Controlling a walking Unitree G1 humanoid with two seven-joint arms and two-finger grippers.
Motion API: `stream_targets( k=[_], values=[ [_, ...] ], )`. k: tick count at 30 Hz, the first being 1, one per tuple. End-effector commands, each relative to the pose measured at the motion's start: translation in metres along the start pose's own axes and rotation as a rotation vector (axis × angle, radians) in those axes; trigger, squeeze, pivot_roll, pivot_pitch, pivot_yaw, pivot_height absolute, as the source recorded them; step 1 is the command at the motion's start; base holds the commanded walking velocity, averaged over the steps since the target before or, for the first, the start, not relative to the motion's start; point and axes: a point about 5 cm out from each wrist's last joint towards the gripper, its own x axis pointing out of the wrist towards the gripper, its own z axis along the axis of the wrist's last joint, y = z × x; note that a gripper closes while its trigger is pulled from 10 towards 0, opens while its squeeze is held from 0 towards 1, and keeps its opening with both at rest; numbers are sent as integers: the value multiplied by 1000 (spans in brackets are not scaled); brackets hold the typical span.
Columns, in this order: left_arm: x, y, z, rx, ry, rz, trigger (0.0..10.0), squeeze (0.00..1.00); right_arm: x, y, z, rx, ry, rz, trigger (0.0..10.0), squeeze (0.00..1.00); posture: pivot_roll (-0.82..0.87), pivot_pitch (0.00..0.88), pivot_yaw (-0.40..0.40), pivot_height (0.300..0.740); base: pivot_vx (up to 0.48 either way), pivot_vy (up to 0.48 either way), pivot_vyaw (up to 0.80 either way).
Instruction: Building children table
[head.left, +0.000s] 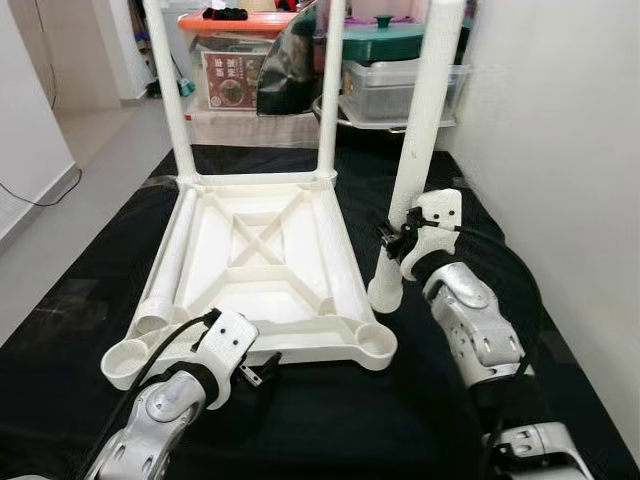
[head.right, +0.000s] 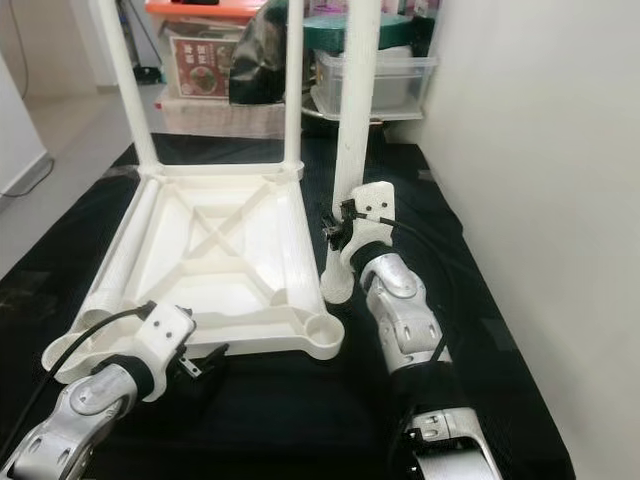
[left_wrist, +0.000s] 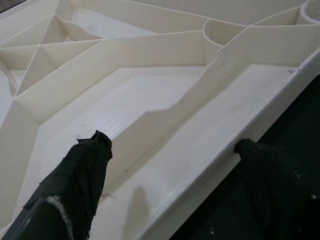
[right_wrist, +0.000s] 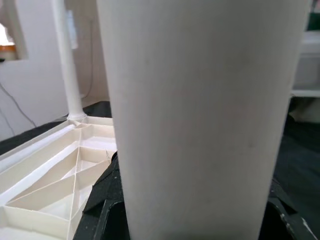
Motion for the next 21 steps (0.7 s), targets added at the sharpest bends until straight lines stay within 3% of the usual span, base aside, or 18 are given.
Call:
stream_targets(
  k=[1,2,3,7,10,13,16,21],
  values=[
    [2,23,10,7,-31,146,10000,0,3,16,-1,19,-7,62,0,0,95,0,-49,740,0,0,0],
    [2,22,10,7,-32,145,10000,0,2,14,-2,-16,-2,62,0,0,95,0,-49,740,0,0,0],
    [2,20,11,0,-40,135,10000,0,1,2,1,-74,6,55,0,0,86,0,-47,740,0,0,0],
    [2,18,11,-8,-43,128,10000,0,-1,-11,6,-102,9,47,0,0,84,0,-47,740,0,0,0],
    [0,19,10,-14,-45,131,10000,0,-5,-38,22,-196,7,60,0,0,81,0,-46,740,0,0,0],
    [0,20,10,-16,-45,132,10000,0,-7,-47,32,-227,6,96,0,0,82,0,-47,740,0,0,0],
    [0,22,9,-18,-45,136,10000,0,-9,-48,42,-215,-11,153,0,0,79,0,-46,740,0,0,0],
    [-10,33,1,-59,-16,186,10000,0,-15,-24,55,-109,-83,348,0,0,81,0,-40,740,0,0,0]
  ],
)
